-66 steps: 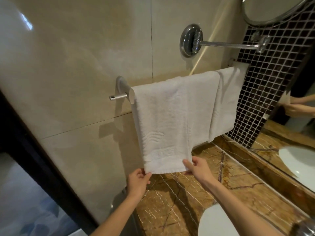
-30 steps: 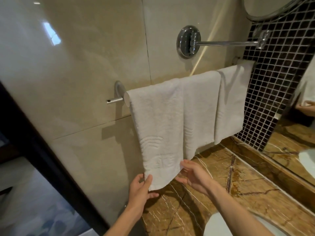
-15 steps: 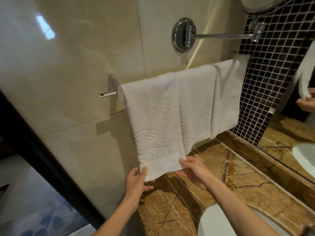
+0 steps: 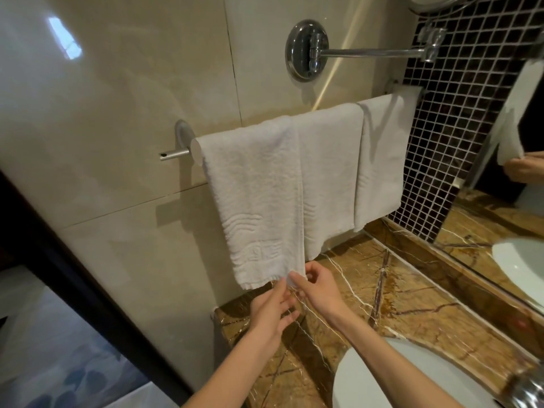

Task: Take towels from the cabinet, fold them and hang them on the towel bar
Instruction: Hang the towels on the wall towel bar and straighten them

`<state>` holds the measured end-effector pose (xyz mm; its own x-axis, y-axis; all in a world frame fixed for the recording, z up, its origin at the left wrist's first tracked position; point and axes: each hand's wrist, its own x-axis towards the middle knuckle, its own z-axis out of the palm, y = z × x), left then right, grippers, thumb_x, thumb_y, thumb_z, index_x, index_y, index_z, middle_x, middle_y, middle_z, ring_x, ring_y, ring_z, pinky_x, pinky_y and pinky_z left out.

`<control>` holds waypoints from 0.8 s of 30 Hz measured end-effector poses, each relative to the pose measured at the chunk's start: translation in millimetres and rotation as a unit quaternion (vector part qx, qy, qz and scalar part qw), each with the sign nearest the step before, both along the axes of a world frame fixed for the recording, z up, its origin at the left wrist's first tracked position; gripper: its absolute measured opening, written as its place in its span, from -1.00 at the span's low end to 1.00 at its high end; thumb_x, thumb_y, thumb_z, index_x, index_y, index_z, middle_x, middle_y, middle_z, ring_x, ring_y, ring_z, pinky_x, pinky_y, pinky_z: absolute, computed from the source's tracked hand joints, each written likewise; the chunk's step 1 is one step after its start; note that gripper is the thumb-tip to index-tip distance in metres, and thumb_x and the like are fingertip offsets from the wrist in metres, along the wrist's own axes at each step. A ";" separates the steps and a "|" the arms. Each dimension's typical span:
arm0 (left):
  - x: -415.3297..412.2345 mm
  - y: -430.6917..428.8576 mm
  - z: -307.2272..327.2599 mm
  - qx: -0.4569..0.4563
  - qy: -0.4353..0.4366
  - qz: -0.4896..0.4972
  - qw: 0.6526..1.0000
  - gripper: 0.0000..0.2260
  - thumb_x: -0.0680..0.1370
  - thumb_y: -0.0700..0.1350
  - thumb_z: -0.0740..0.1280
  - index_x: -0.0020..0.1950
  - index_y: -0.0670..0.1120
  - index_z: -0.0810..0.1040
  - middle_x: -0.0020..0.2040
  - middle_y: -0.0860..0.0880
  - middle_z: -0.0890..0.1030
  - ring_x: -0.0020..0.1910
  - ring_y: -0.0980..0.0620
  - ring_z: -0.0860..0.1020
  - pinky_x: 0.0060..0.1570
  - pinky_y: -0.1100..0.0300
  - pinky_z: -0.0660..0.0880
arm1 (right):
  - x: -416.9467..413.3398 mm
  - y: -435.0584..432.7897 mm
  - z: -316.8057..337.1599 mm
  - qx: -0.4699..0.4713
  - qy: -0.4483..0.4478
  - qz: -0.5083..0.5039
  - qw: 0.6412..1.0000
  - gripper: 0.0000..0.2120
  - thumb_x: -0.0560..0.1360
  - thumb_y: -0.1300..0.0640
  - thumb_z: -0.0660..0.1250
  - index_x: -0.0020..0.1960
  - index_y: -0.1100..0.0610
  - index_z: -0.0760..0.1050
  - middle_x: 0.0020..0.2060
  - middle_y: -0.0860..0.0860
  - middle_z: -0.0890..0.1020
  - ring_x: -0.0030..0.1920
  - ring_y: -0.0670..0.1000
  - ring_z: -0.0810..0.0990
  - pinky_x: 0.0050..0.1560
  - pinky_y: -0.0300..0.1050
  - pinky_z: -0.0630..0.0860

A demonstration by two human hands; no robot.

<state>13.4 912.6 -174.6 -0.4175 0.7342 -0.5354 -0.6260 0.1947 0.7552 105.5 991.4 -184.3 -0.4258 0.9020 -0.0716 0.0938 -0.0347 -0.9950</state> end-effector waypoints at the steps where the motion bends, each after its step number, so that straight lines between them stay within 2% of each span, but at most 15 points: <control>1: 3.8 5.7 2.4 0.004 -0.017 -0.010 1.000 -0.80 0.53 -0.08 0.38 0.04 -0.19 0.62 -0.06 -0.11 0.70 -0.04 -0.05 0.65 -0.14 0.05 0.56 | -0.9 -3.0 0.3 0.022 -0.006 -0.005 1.000 -0.85 0.51 0.13 0.39 -0.05 0.22 0.51 -0.20 0.14 0.63 -0.23 0.01 0.59 -0.15 -0.10 0.56; 5: 9.8 23.3 8.3 0.019 -0.130 0.026 0.991 -0.79 0.54 -0.14 0.35 0.11 -0.22 0.58 -0.04 -0.16 0.70 -0.03 -0.06 0.65 -0.13 0.06 0.55 | 2.2 -9.8 8.2 0.023 0.047 -0.006 0.999 -0.87 0.50 0.14 0.40 -0.08 0.22 0.56 -0.23 0.07 0.65 -0.25 -0.08 0.60 -0.21 -0.25 0.52; 10: 9.8 23.0 16.9 0.062 -0.217 0.021 0.974 -0.80 0.55 -0.16 0.33 0.07 -0.27 0.53 0.03 -0.22 0.62 0.03 -0.09 0.58 -0.04 0.08 0.52 | 14.8 -2.7 13.5 -0.032 0.104 0.044 0.993 -0.90 0.52 0.25 0.33 -0.06 0.21 0.63 -0.16 0.09 0.68 -0.14 -0.03 0.61 -0.08 -0.18 0.53; 12: 10.7 21.5 17.7 0.058 -0.223 0.024 0.973 -0.83 0.55 -0.18 0.33 0.04 -0.28 0.53 -0.02 -0.22 0.62 -0.01 -0.08 0.58 -0.08 0.10 0.51 | 18.6 -0.7 14.1 -0.030 0.094 0.052 0.994 -0.86 0.54 0.27 0.31 -0.03 0.19 0.65 -0.13 0.11 0.70 -0.14 -0.02 0.62 -0.07 -0.14 0.55; 15: 11.1 21.4 14.0 0.047 -0.226 0.034 0.972 -0.82 0.53 -0.18 0.34 0.05 -0.29 0.53 -0.02 -0.24 0.61 -0.01 -0.10 0.59 -0.06 0.07 0.54 | 20.9 -1.9 12.7 0.032 0.044 0.059 0.997 -0.87 0.54 0.25 0.33 -0.02 0.19 0.67 -0.17 0.08 0.71 -0.20 -0.05 0.64 -0.15 -0.24 0.56; 20: 10.4 23.1 8.5 0.035 -0.213 0.050 0.975 -0.83 0.53 -0.20 0.34 0.05 -0.29 0.53 -0.04 -0.25 0.62 -0.04 -0.11 0.60 -0.10 0.08 0.54 | 20.4 -4.3 9.1 0.058 0.019 0.053 0.997 -0.85 0.55 0.24 0.32 -0.02 0.19 0.68 -0.18 0.06 0.72 -0.22 -0.09 0.63 -0.14 -0.25 0.56; 24: 10.3 25.6 3.2 0.031 -0.197 0.067 0.978 -0.81 0.54 -0.19 0.33 0.08 -0.28 0.51 0.03 -0.27 0.60 -0.01 -0.13 0.59 0.07 0.06 0.50 | 19.6 -5.9 8.1 0.072 0.005 0.046 0.996 -0.83 0.55 0.22 0.32 -0.13 0.13 0.68 -0.15 -0.01 0.71 -0.14 -0.08 0.65 -0.05 -0.20 0.57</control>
